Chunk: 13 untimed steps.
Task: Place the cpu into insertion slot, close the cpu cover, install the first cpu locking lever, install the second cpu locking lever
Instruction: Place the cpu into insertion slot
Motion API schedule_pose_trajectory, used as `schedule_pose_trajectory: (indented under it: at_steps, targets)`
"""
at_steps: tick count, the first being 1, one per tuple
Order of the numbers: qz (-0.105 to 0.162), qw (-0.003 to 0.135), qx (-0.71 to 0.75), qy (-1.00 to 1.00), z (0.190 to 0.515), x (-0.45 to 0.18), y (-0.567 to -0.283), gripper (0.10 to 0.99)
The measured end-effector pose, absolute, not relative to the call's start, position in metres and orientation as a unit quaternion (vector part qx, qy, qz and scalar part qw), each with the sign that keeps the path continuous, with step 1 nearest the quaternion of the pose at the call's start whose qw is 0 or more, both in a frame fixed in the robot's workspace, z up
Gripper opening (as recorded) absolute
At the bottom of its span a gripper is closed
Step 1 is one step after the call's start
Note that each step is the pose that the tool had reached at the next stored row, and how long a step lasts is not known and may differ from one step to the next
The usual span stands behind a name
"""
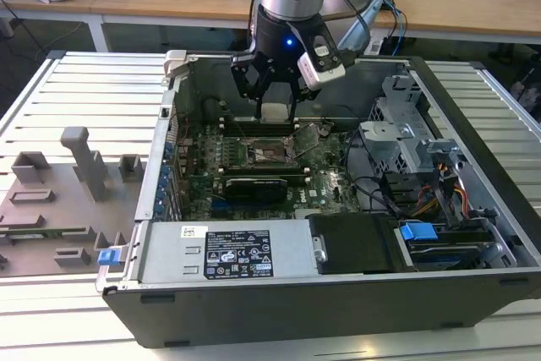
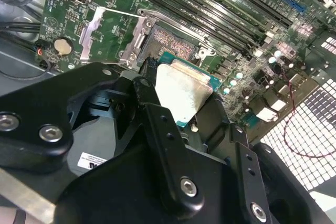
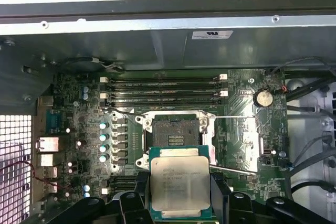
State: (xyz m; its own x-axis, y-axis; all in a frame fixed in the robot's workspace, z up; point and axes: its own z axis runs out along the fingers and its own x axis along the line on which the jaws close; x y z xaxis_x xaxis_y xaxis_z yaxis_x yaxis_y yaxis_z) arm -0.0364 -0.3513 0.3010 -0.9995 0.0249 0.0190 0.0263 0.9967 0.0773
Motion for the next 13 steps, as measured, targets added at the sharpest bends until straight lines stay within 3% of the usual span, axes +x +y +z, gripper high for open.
schedule_pose_trajectory:
  at_steps: [13]
  targets:
    - [-0.039,0.009,-0.013,-0.999,0.2905,-0.0364,-0.3513,0.545]
